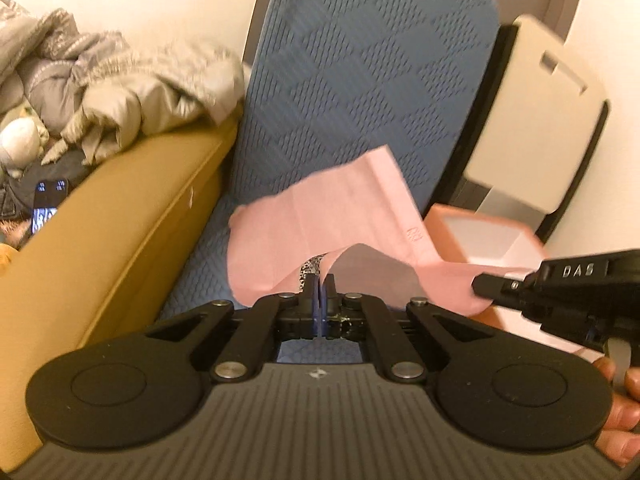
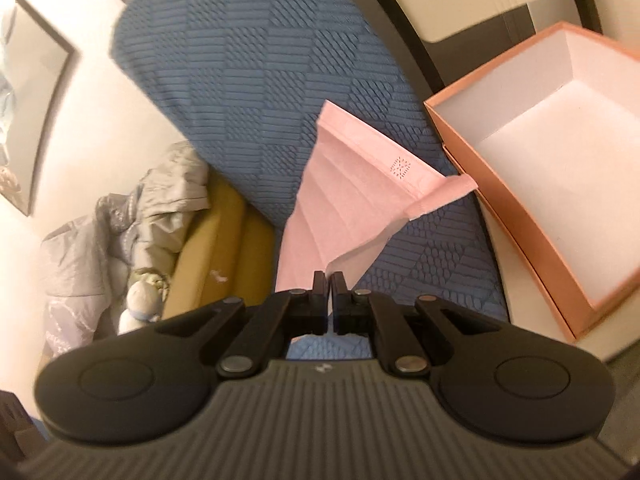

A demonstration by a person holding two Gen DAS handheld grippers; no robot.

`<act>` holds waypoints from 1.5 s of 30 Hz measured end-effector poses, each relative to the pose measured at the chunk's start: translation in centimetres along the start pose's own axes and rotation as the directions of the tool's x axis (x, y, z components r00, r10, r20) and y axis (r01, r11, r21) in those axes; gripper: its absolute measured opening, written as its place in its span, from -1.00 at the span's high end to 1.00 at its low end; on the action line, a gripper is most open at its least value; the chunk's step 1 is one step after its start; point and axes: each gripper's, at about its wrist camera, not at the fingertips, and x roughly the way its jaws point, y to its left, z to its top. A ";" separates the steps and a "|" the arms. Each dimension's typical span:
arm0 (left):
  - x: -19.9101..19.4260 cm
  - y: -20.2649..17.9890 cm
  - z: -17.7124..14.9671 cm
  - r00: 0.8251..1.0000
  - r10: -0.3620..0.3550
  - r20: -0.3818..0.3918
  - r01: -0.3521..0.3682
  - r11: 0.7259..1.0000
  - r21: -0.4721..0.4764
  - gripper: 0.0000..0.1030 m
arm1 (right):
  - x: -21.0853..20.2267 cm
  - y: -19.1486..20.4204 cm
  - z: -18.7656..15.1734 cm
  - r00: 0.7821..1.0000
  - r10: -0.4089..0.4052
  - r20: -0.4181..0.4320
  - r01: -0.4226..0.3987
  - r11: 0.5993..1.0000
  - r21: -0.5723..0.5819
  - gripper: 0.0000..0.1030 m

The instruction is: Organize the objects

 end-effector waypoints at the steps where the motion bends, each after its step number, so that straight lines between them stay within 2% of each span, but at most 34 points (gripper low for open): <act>1: -1.3 0.0 0.0 1.000 -0.010 0.014 0.010 1.000 0.000 0.97 | -0.9 0.6 -0.1 1.000 0.004 0.005 -0.004 1.000 -0.004 0.90; 9: -9.1 0.3 -0.6 0.993 -0.078 0.087 0.082 0.996 -0.039 0.97 | -8.1 4.6 -2.8 0.998 0.020 0.068 -0.015 0.998 -0.067 0.90; 15: -14.1 1.2 -0.9 0.984 -0.126 0.126 0.137 0.987 -0.084 0.97 | -12.1 6.8 -4.4 0.996 0.043 0.083 -0.035 0.995 -0.092 0.90; 19: -15.9 1.7 -0.1 0.976 -0.168 0.137 0.185 0.975 -0.119 0.97 | -13.6 8.2 -3.9 0.997 0.028 0.073 -0.021 0.995 -0.093 0.90; 22: -15.7 1.8 1.0 0.973 -0.182 0.140 0.201 0.970 -0.135 0.97 | -13.3 8.7 -2.5 0.997 0.009 0.073 -0.003 0.997 -0.081 0.89; 27: -12.0 1.9 4.1 0.979 -0.176 0.106 0.190 0.972 -0.139 0.97 | -10.1 8.5 1.3 0.998 -0.028 0.053 0.028 1.000 0.000 0.86; 34: -2.6 3.0 8.7 0.989 -0.144 0.007 0.144 0.975 -0.168 0.97 | -2.4 7.8 7.8 0.997 -0.068 -0.038 0.071 0.993 0.095 0.83; 37: 1.5 3.6 10.6 0.991 -0.129 -0.024 0.122 0.975 -0.184 0.97 | 1.0 7.6 10.4 0.995 -0.085 -0.056 0.091 0.991 0.097 0.83; 45: 12.3 5.2 14.6 0.993 -0.075 -0.088 0.057 0.979 -0.197 0.97 | 9.6 6.9 16.1 0.995 -0.076 -0.068 0.081 0.994 0.073 0.72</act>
